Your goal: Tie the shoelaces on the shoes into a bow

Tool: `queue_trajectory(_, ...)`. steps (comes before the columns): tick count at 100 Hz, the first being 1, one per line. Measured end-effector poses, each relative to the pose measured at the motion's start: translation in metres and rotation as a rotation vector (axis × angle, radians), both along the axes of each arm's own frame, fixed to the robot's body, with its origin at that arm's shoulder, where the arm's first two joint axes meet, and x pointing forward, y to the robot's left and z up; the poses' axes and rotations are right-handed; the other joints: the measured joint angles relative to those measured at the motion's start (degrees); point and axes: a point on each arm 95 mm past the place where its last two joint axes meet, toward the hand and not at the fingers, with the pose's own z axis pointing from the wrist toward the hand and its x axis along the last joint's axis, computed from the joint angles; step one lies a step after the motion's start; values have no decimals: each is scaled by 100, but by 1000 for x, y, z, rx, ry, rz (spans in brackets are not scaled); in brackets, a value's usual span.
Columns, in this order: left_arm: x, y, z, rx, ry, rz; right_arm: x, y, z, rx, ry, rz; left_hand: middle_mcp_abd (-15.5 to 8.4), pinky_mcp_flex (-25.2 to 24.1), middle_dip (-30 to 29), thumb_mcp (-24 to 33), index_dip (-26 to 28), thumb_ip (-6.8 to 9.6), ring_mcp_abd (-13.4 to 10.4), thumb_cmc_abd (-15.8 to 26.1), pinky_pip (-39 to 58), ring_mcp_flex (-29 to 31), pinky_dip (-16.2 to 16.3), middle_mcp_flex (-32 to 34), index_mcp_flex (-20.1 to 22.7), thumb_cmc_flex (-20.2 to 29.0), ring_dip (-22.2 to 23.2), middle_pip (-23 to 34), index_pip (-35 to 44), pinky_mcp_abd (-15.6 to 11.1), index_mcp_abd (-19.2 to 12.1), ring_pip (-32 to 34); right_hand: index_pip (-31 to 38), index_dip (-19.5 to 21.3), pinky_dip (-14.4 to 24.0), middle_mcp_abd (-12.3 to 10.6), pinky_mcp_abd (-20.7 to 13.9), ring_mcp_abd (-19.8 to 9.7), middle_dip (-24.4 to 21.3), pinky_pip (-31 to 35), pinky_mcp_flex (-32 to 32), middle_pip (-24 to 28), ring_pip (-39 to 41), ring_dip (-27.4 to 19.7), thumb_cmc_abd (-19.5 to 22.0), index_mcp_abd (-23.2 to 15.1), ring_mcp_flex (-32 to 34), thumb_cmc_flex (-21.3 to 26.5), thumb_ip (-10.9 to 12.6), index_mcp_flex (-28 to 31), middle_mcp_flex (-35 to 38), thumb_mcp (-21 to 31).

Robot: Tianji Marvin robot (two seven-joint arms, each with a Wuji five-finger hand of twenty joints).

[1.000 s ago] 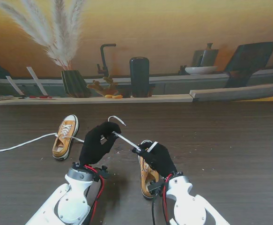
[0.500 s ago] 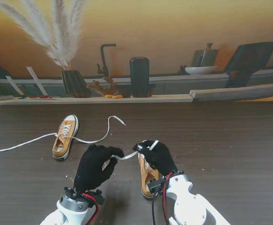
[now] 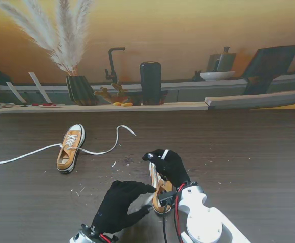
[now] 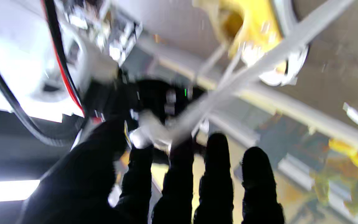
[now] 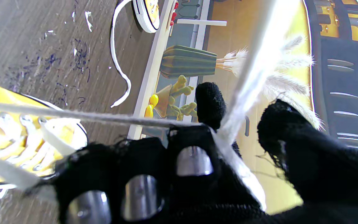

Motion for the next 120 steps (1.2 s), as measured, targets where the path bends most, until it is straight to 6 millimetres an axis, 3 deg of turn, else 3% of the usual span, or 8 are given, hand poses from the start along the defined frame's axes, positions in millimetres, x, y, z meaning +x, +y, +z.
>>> queue_trajectory(8,-9,4,4,104,45,-61,0,1,0,8,1,7,0,-530,-889,-1028,-435,5,-5,338,-1324,-776,-188,-1054,-477,-233,-329,-806,-912,-6,42,-1033,-3,0,24,0,0,0,0,0,0,0,1,6,0,0,0,0,0,0,0,0)
queue_trajectory(19,-18,8,5,131,-115,-6,0,1,1,15,-4,17,-24,-696,-1198,-1339,-515,2,-67,579,-2031,-1020,-189,-1570,-683,-294,-352,-1250,-1299,-13,10,-1440,-4,0,27,0,0,0,0,0,0,1,1,7,0,0,0,0,0,0,0,0)
queue_trajectory(37,-3,25,-9,-96,-179,185,0,1,2,23,-19,27,-5,-318,-1087,-1255,-433,2,-12,569,-1394,-569,483,-860,-298,-271,-75,-953,-860,-12,15,-873,-7,1,27,4,0,0,0,0,0,1,2,7,0,0,0,0,0,0,0,-1)
queue_trajectory(50,16,29,-16,-123,-168,239,-1,0,2,17,-45,37,-5,-180,-909,-688,-433,-8,-26,341,-675,-331,440,-602,-228,-278,-4,-510,-530,-11,15,-388,-12,2,27,8,0,0,0,0,-1,1,2,7,0,0,0,0,0,0,0,-1)
queue_trajectory(73,58,40,-53,-284,21,19,-3,1,2,-9,-78,58,-133,-197,-838,321,-522,-887,-162,-220,-554,-330,279,-616,-237,-73,-3,-210,-291,-11,10,-226,-72,3,-101,8,-4,0,0,0,-1,1,2,7,0,0,0,0,0,0,0,-1)
queue_trajectory(91,79,34,-67,-207,71,19,-4,3,0,-20,-77,88,-139,-263,-838,747,-778,-1061,-197,-374,-562,-331,279,-911,-253,-369,-3,-191,-390,-11,38,-188,-73,4,-125,8,-4,0,0,0,-1,2,2,7,0,0,0,0,0,0,0,-2)
queue_trajectory(107,84,20,-72,-243,191,-49,-5,4,0,-29,-75,97,-141,-325,-838,-1303,-1031,-1066,-231,-251,-631,-486,295,-1126,-457,-389,10,-208,-772,-11,413,-171,-74,6,-128,8,-4,0,0,0,-1,2,2,7,0,0,0,0,0,0,0,-2)
queue_trajectory(120,84,10,-73,-269,224,-79,-5,5,-1,-37,-71,103,-141,-325,-838,-1569,-1032,-1060,-231,-188,-631,-486,327,-1126,-441,-223,34,-223,-827,-11,470,-171,-74,13,-131,8,-4,0,0,0,-1,2,2,8,1,0,0,0,0,0,0,-2)
